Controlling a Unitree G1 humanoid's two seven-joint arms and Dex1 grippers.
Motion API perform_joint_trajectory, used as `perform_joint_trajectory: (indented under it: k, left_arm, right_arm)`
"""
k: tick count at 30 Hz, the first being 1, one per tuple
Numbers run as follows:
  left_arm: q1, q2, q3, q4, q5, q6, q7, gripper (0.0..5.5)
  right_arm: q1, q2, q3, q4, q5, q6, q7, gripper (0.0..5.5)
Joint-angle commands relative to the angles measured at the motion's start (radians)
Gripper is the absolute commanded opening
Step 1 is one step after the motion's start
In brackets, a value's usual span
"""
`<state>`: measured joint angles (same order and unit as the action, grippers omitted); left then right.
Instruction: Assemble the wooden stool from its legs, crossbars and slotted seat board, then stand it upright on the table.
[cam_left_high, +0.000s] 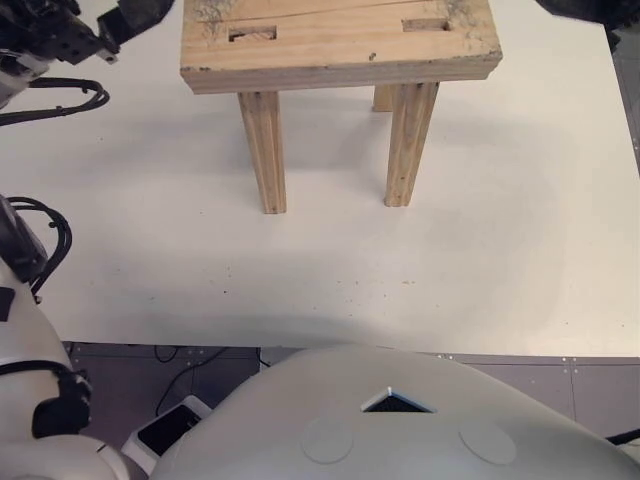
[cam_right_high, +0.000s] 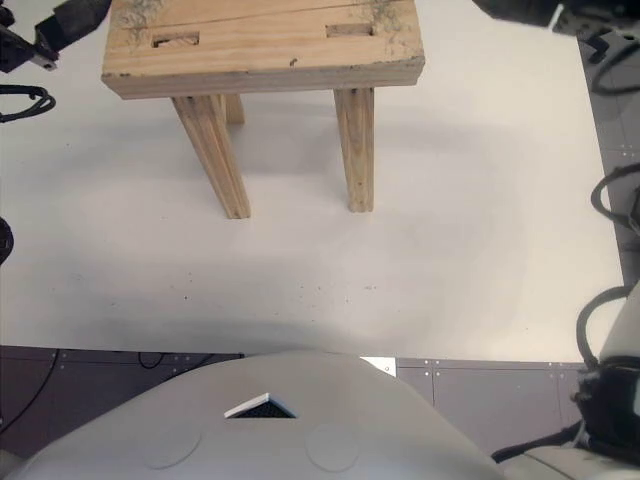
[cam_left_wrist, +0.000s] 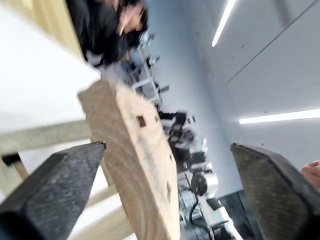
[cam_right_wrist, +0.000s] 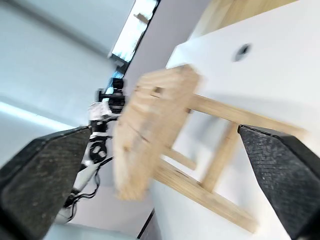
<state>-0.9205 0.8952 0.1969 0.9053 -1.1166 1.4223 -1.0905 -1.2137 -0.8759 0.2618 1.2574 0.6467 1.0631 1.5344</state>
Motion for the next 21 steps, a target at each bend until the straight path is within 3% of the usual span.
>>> perform_joint_trajectory:
  k: [1,5,7,10,12,16,21]
  left_arm:
    - [0.143,-0.027,0.258,0.031,-0.033,-0.197,0.051,5.35]
    - [0.345,-0.297,0.481,-0.151,0.028,-0.716,0.32,5.38]
    - [0.43,-0.491,0.459,-0.355,0.17,-1.003,0.507,5.38]
    - [0.479,-0.652,0.379,-0.517,0.388,-1.3,0.687,5.38]
    - [0.431,-0.695,0.316,-0.482,0.529,-1.438,0.791,5.38]
    - [0.364,-0.678,0.247,-0.353,0.744,-1.555,0.984,5.38]
    - [0.404,-0.721,0.254,-0.306,0.722,-1.568,0.975,5.38]
  right_arm:
    - [0.216,0.014,-0.332,0.047,0.128,-0.192,-0.192,5.4]
    - [0.499,0.243,-0.638,-0.188,0.253,-0.493,-0.459,5.4]
    - [0.633,0.447,-0.734,-0.377,0.238,-0.791,-0.656,5.4]
    - [0.63,0.631,-0.778,-0.413,0.181,-1.079,-0.861,5.4]
    - [0.6,0.698,-0.751,-0.372,0.11,-1.199,-0.958,5.4]
    - [0.564,0.724,-0.649,-0.318,-0.089,-1.36,-1.032,5.4]
    - [0.543,0.786,-0.67,-0.28,-0.11,-1.425,-1.097,5.4]
